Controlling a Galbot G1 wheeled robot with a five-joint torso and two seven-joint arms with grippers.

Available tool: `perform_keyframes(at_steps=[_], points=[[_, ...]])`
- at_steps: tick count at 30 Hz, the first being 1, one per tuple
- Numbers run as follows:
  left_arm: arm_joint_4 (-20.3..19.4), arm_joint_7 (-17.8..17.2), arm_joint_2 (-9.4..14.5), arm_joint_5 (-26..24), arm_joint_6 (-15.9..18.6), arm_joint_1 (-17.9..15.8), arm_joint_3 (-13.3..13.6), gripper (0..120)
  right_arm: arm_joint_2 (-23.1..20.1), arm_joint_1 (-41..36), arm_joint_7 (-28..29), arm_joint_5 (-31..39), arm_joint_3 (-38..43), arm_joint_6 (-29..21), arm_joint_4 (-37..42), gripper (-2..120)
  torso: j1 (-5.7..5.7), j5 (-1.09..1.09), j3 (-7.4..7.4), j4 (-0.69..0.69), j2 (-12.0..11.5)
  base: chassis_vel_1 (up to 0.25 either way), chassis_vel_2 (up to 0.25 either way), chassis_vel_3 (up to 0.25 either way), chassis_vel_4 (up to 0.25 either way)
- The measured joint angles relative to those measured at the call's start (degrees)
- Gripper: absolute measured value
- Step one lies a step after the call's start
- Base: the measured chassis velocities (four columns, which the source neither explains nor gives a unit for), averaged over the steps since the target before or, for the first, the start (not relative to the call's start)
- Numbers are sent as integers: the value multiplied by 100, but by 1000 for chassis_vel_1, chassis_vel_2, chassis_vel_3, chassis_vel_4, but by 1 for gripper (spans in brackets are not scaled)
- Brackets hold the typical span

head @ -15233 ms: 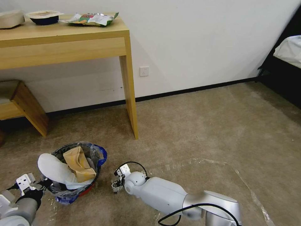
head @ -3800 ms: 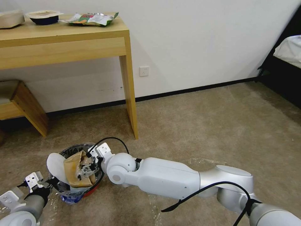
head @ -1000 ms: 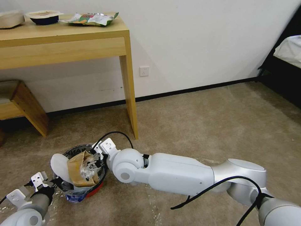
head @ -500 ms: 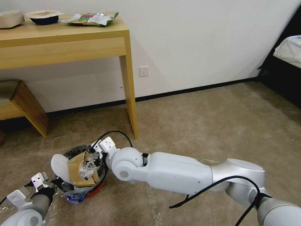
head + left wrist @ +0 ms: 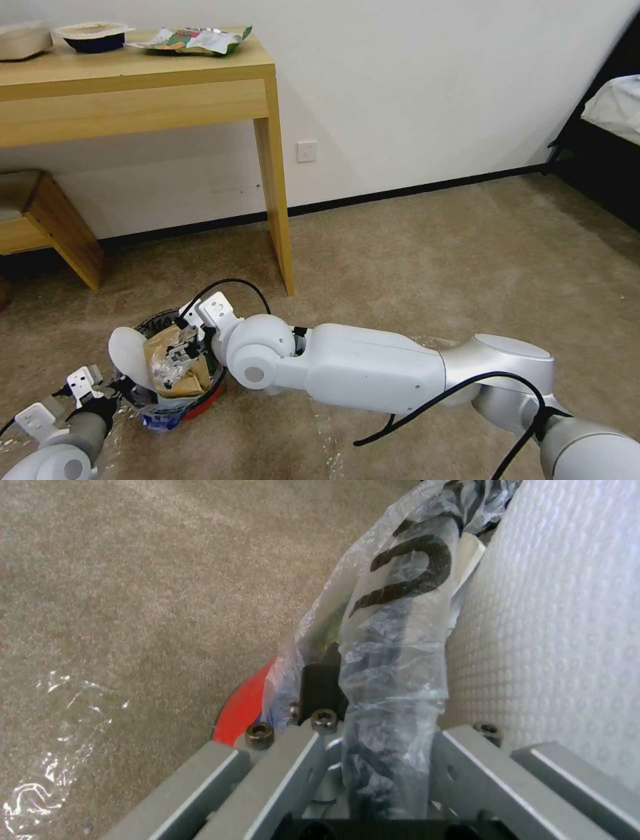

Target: Pick up the trash bin and place the garbage on the floor into it.

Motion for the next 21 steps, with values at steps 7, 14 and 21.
perform_keyframes(at_steps=[7,14,21], points=[[-5,5,-7,-3,0,5,0,1,144,-4,-70,-49,-88,1,-271,97,0,1,0,0,0,0,0,0,0],[-36,14,-23,-8,0,24,-6,1,204,-106,-299,-195,-112,85,-538,97,0,0,0,0,0,0,0,0,0],[-44,17,-21,-13,0,35,-22,1,179,-143,-343,-269,-113,106,-646,98,0,0,0,0,0,0,0,0,0]])
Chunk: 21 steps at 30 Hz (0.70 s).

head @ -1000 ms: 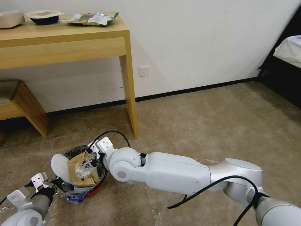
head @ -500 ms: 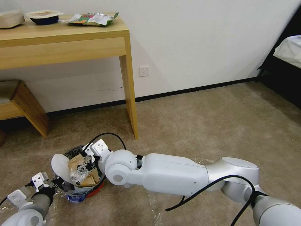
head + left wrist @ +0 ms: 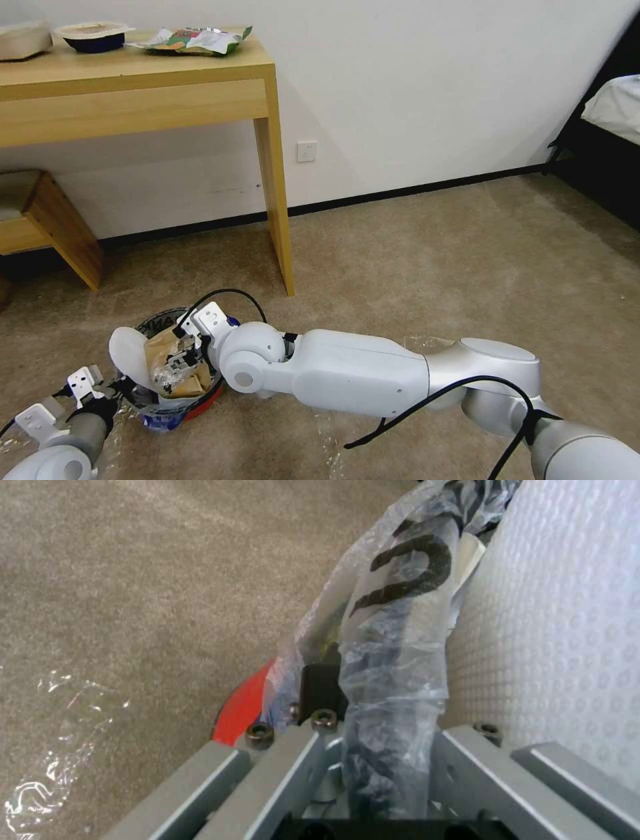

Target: Pick up the trash bin and place the garbage on the floor into it.

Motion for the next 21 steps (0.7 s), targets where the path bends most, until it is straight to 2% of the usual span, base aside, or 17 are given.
perform_keyframes(at_steps=[14,21], points=[[30,9,-11,10,-12,-14,-5,1,-235,-16,124,25,-2,-54,214,100,0,0,0,0,0,0,0,0,0],[27,10,-7,4,-17,-46,2,1,-335,-22,407,288,55,-124,379,100,0,0,0,0,0,0,0,0,0]])
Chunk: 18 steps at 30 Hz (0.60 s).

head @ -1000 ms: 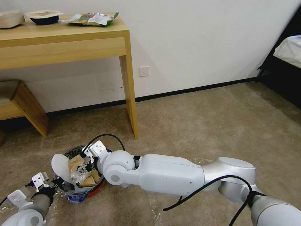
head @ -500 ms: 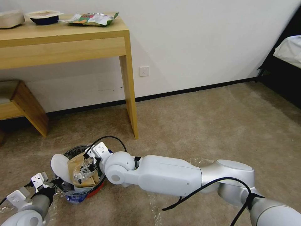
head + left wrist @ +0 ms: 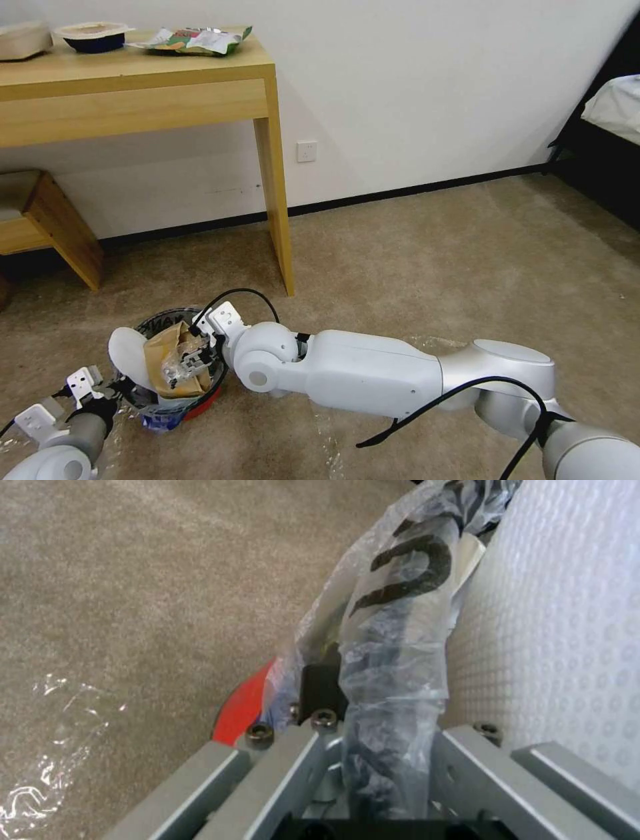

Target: Pick up the trash bin and place the garbage on the floor into it.

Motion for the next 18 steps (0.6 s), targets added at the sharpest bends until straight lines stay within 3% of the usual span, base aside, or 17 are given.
perform_keyframes(at_steps=[18], points=[[48,10,18,18,-9,1,39,1,-106,-242,261,224,247,-46,174,100,0,0,0,0,0,0,0,0,0]])
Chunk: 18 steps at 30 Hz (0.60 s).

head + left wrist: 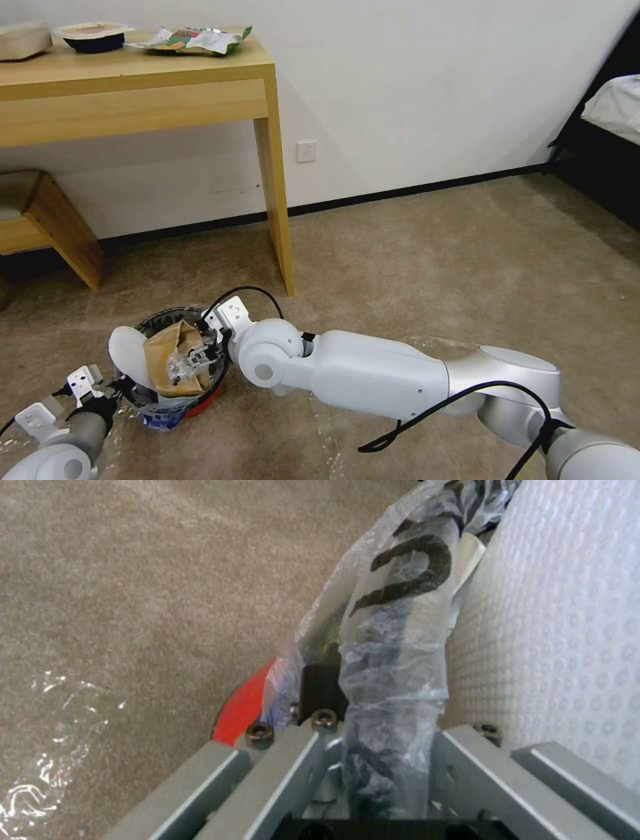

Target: Pick up the trash bin and place the garbage on the floor into it.

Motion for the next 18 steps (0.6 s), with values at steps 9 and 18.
perform_keyframes(at_steps=[9,18], points=[[-1,4,-3,12,-4,-1,4,1,-125,-104,30,-22,-81,-8,156,100,0,0,0,0,0,0,0,0,0],[-8,6,-15,20,-4,-3,4,1,-209,-152,40,-17,-138,-25,237,100,0,0,0,0,0,0,0,0,0]])
